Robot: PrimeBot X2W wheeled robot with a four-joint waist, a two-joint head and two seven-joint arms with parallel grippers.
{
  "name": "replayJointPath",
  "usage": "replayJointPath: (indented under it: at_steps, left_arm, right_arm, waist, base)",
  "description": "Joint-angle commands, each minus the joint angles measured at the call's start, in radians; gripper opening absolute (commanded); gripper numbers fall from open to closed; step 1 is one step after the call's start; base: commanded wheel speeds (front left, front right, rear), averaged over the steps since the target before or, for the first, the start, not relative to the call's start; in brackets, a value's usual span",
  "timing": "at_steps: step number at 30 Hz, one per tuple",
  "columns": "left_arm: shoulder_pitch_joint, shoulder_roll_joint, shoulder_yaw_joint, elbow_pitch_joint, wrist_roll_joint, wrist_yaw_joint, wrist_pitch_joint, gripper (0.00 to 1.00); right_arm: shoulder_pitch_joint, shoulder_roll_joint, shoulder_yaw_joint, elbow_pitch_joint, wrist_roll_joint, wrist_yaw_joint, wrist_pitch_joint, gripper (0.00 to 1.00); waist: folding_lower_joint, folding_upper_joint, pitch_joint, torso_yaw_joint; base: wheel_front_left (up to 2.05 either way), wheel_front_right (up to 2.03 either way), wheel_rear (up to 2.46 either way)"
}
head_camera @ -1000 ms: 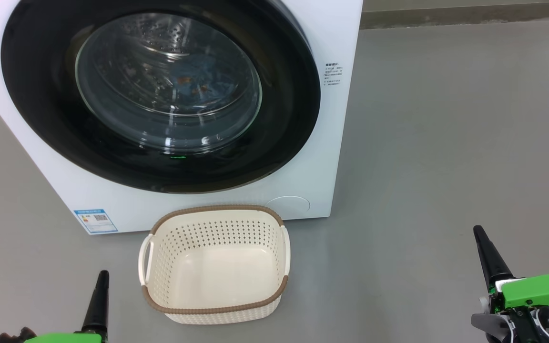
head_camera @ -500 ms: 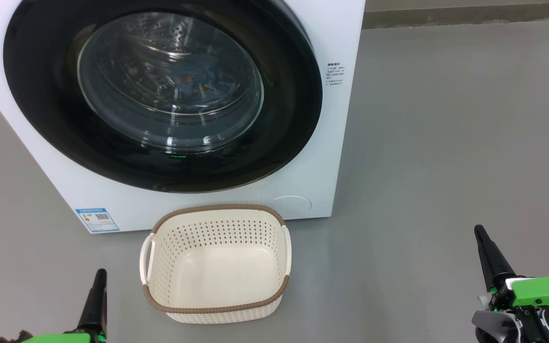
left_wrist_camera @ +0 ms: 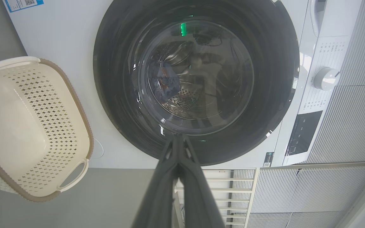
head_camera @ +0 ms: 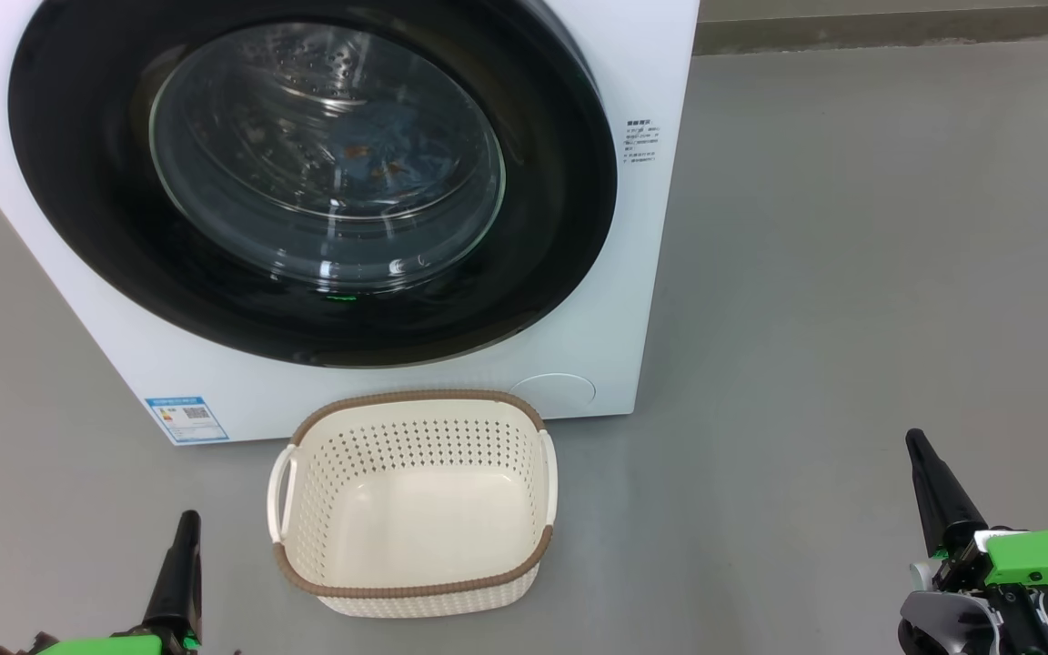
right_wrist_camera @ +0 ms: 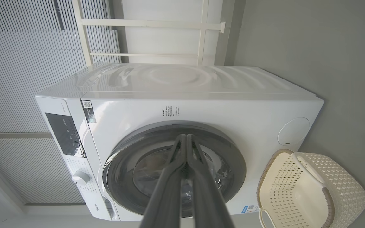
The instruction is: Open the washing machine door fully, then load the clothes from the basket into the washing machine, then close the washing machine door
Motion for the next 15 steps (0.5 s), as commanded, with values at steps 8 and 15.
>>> replayJointPath:
  at_steps: [8, 15]
  left_arm:
    - [-0.040, 0.009, 0.033, -0.031, -0.008, -0.007, 0.007, 0.00]
    - [-0.040, 0.009, 0.033, -0.031, -0.008, -0.007, 0.006, 0.00]
  right_arm:
    - [-0.027, -0.008, 0.018, -0.030, 0.003, 0.002, 0.004, 0.00]
    - [-0.027, -0.008, 0.018, -0.030, 0.003, 0.002, 0.004, 0.00]
  waist:
    - [0.0000, 0.0000, 0.000, 0.000]
    - [0.0000, 0.0000, 0.000, 0.000]
  base:
    - [0.00, 0.00, 0.00]
    - [0.00, 0.00, 0.00]
